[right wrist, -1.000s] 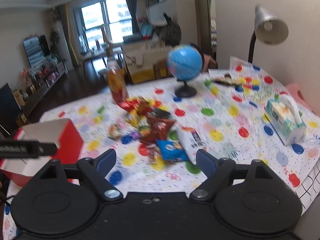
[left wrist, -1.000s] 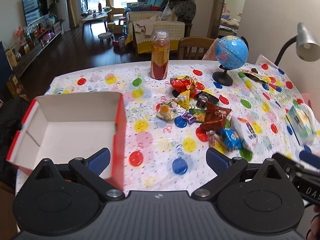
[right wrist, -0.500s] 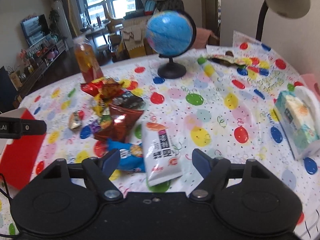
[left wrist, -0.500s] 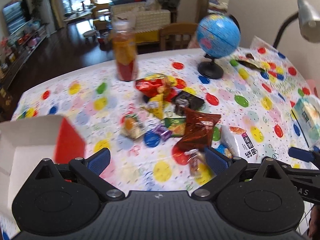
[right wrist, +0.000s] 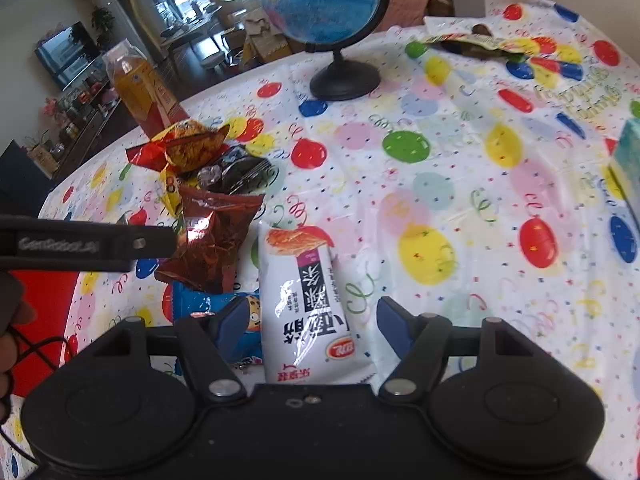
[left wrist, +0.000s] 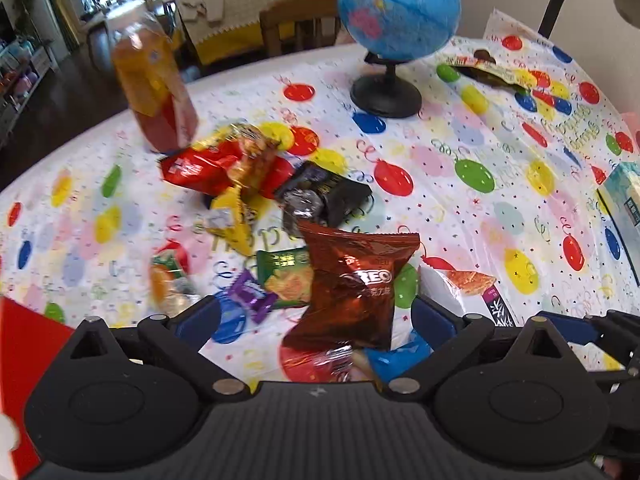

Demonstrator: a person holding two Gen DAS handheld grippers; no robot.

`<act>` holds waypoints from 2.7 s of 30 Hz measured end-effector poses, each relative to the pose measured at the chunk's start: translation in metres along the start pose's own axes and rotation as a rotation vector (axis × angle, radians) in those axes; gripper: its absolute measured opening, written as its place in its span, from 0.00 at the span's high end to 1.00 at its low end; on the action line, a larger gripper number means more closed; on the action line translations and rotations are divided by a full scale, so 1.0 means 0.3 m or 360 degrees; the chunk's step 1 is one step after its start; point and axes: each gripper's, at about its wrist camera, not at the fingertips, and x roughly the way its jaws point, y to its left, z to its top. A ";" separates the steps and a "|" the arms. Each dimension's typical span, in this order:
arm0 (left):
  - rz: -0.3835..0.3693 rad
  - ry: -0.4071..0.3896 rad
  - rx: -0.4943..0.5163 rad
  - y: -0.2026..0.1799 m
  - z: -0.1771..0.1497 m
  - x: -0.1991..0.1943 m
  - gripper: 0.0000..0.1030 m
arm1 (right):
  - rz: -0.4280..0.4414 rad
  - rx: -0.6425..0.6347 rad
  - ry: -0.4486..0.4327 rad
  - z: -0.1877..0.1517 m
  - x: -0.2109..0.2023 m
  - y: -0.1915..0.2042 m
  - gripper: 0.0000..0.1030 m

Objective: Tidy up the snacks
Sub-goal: 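Grasp the brown Oreo bag with the left gripper while the right gripper grasps the white wafer packet, then carry the Oreo bag and wafer packet over the shoebox with both grippers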

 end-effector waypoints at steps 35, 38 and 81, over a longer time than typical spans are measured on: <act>-0.0108 0.0189 -0.0227 0.077 0.030 0.081 0.50 | 0.0038 0.0138 -0.0050 -0.002 -0.039 -0.006 0.67; -0.0122 0.0175 -0.0261 0.099 0.025 0.025 0.50 | 0.0035 0.0133 -0.0093 -0.002 -0.092 0.017 0.67; 0.0062 0.0084 -0.0659 1.164 -0.403 -0.591 0.50 | 0.0279 -0.0559 -0.0116 -0.089 -0.178 1.259 0.67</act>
